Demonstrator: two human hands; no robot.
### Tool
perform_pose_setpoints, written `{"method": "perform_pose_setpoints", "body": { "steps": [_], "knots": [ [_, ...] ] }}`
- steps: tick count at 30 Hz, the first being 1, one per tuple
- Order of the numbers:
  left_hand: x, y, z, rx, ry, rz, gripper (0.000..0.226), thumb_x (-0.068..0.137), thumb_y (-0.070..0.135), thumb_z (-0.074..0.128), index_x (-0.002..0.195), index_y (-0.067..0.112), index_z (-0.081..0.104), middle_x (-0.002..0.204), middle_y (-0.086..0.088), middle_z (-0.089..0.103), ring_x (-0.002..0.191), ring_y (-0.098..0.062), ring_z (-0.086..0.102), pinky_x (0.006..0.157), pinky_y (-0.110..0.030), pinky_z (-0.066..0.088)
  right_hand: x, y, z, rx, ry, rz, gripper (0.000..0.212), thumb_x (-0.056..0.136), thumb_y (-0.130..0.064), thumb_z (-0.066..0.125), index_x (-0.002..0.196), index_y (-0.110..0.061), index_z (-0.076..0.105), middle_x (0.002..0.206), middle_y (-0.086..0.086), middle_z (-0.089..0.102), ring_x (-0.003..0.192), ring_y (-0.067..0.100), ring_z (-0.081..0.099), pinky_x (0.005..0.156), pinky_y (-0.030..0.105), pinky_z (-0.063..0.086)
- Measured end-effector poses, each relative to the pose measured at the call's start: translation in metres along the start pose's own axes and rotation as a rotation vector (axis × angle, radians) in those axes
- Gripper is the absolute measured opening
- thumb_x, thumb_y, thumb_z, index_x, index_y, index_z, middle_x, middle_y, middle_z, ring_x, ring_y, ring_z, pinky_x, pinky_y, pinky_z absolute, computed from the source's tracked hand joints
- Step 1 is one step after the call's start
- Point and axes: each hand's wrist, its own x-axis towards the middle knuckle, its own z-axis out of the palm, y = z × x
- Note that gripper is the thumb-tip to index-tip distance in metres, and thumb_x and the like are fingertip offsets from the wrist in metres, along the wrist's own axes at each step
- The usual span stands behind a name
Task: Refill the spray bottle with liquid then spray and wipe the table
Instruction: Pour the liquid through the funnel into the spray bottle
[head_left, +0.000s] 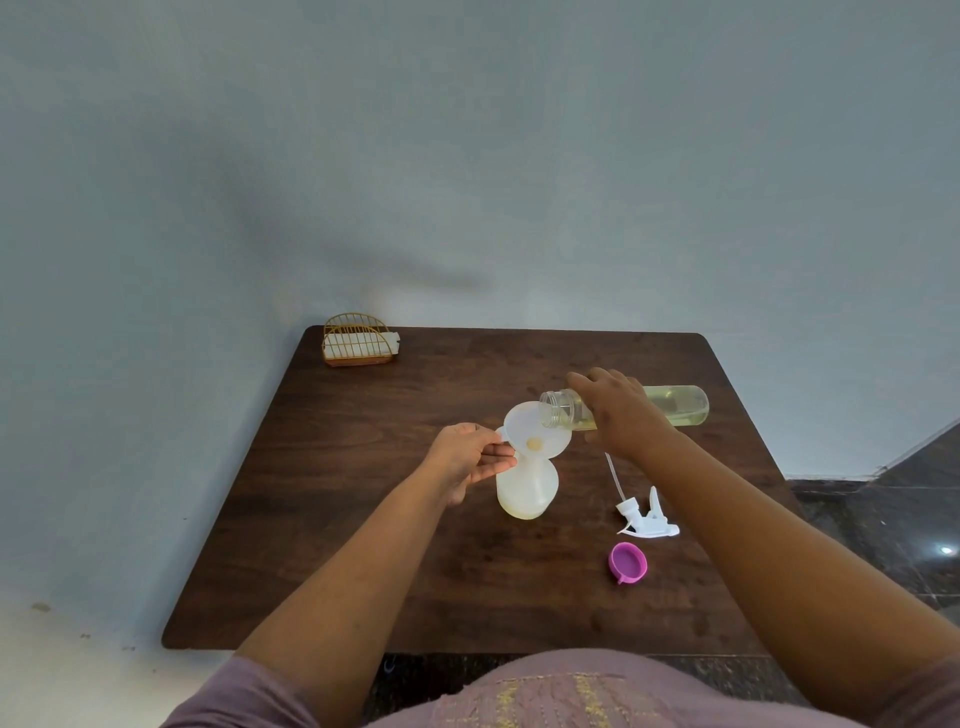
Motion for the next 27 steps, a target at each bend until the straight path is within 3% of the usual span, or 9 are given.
{"method": "perform_pose_setpoints", "body": {
  "steps": [6,12,22,27],
  "knots": [
    [-0.0001,-0.001,-0.0007,-0.003,-0.004,0.003,0.015,0.095,0.007,0.06,0.104,-0.002,0.066,0.093,-0.017,0.073,0.083,-0.023,0.073,0.076,-0.031,0.061,0.0,0.0,0.0004,0.007,0.005,-0.001,0.06,0.072,-0.013,0.073,0.125,-0.021,0.047,0.106,0.004,0.053,0.102,0.023,0.051,0.094,0.036,0.04],
    [-0.0013,-0.0012,-0.0001,-0.017,-0.02,0.011,0.015,0.095,0.007,0.06,0.103,-0.003,0.066,0.087,-0.016,0.073,0.078,-0.021,0.073,0.07,-0.028,0.061,0.0007,0.0001,0.0014,0.003,-0.001,0.002,0.06,0.072,-0.013,0.074,0.125,-0.02,0.047,0.107,0.004,0.053,0.103,0.023,0.051,0.095,0.036,0.04],
    [0.0007,-0.0012,0.0009,0.004,0.002,0.014,0.012,0.094,0.008,0.06,0.1,0.0,0.067,0.093,-0.018,0.073,0.086,-0.024,0.073,0.08,-0.033,0.061,0.0012,-0.0002,0.0012,-0.02,-0.007,-0.003,0.06,0.074,-0.014,0.073,0.127,-0.02,0.046,0.111,0.004,0.054,0.106,0.022,0.051,0.097,0.037,0.039],
    [0.0001,-0.001,0.0006,-0.009,-0.011,0.011,0.014,0.095,0.007,0.06,0.103,-0.002,0.067,0.091,-0.017,0.073,0.081,-0.022,0.073,0.072,-0.029,0.061,0.0017,0.0003,0.0025,-0.015,0.007,-0.007,0.058,0.073,-0.014,0.073,0.124,-0.021,0.047,0.11,0.004,0.054,0.105,0.022,0.051,0.096,0.035,0.039]
  ]
}}
